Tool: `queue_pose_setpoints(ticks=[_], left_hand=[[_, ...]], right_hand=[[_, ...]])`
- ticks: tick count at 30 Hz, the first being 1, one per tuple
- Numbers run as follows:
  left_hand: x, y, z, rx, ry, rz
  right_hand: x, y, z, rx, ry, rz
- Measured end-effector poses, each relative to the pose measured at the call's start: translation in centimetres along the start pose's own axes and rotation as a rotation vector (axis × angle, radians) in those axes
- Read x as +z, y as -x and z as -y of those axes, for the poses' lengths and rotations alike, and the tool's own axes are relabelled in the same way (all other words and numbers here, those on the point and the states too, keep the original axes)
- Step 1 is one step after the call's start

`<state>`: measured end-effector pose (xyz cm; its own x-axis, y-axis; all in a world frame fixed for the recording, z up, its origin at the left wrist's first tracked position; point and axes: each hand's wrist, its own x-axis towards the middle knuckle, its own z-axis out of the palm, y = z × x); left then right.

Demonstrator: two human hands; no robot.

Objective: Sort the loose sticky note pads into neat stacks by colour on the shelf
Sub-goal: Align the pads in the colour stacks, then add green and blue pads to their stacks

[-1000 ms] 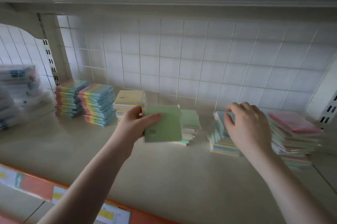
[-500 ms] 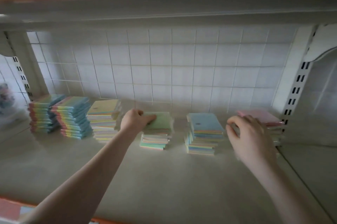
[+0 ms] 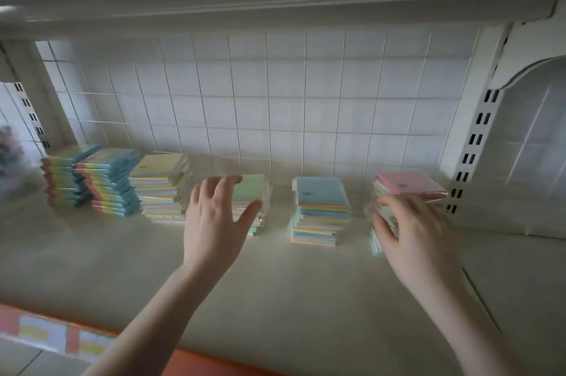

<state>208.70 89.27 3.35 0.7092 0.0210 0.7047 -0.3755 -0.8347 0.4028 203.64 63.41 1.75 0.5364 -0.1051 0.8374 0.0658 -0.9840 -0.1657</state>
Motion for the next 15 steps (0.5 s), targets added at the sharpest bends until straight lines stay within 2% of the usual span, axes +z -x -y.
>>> queue_pose_setpoints(ticks=[5, 15], left_hand=[[0.2, 3.9, -2.0, 0.044, -0.007, 0.152], [0.9, 8.5, -7.1, 0.109, 0.109, 0.399]], right_hand=[[-2.4, 2.6, -1.6, 0.045, 0.068, 0.058], [-8.2, 8.1, -4.4, 0.18, 0.364, 0.076]])
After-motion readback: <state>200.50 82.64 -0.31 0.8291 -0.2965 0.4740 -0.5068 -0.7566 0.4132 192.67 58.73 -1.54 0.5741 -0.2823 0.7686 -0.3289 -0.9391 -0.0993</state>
